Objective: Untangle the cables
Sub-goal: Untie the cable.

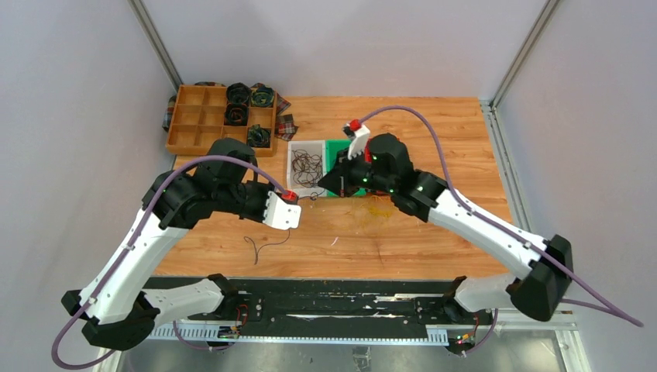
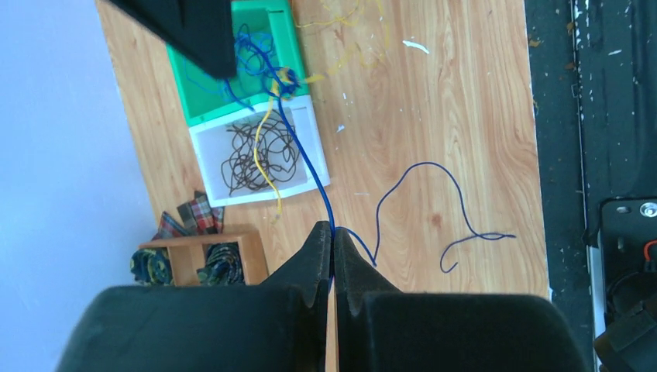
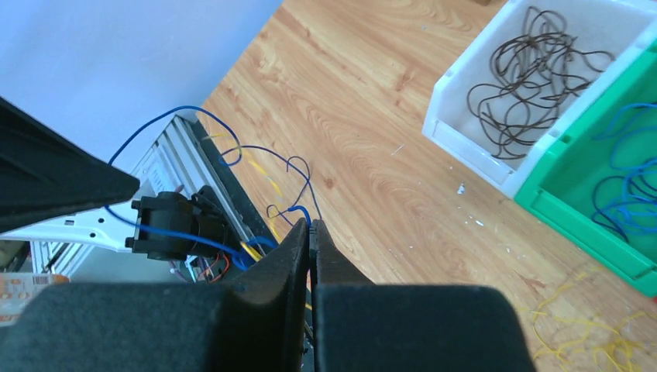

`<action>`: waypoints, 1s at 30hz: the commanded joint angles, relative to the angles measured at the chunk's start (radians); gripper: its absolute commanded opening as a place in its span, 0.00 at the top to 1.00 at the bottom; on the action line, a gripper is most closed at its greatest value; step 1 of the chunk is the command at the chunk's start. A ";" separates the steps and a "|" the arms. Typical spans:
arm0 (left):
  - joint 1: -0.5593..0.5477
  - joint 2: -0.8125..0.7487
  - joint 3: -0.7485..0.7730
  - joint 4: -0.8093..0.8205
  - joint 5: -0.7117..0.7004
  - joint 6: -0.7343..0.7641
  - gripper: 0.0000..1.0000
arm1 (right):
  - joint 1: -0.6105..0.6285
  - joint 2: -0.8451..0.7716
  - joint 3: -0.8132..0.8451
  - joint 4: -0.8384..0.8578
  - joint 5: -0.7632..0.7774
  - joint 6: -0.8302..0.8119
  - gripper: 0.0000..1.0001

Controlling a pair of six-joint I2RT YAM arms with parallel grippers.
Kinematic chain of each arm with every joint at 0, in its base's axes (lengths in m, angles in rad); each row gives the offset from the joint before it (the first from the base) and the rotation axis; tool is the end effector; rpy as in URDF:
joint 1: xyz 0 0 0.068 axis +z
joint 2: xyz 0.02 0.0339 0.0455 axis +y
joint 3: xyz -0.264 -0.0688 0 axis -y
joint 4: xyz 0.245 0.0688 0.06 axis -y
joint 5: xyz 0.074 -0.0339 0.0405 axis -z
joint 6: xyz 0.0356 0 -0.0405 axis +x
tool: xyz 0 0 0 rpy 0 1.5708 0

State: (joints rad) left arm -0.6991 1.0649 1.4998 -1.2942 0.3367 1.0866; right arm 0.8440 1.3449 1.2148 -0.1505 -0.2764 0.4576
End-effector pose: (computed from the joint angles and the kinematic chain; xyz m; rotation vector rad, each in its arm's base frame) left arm 0.1143 -0.1115 0.4206 1.9432 1.3723 -0.2261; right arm 0.2024 0.2423 0.3685 -0.5881 1.9183 1.1305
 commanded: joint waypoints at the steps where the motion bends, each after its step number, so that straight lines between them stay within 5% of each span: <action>1: -0.014 -0.049 -0.026 -0.028 -0.057 0.034 1.00 | -0.039 -0.146 -0.135 0.186 0.098 0.073 0.99; 7: -0.016 -0.075 -0.026 -0.025 -0.048 0.002 1.00 | -0.050 -0.282 -0.284 0.341 0.059 0.104 0.99; 23: -0.016 -0.128 0.045 -0.023 0.007 -0.031 0.99 | -0.052 -0.495 -0.461 0.323 0.158 0.103 0.99; 30: -0.016 -0.066 0.155 0.003 0.082 -0.218 1.00 | -0.052 -0.489 -0.456 0.336 0.106 0.092 0.99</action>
State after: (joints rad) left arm -0.7063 0.9749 1.5787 -1.3083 0.3691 1.0088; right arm 0.8093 0.8669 0.7650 0.1688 -0.1825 0.5629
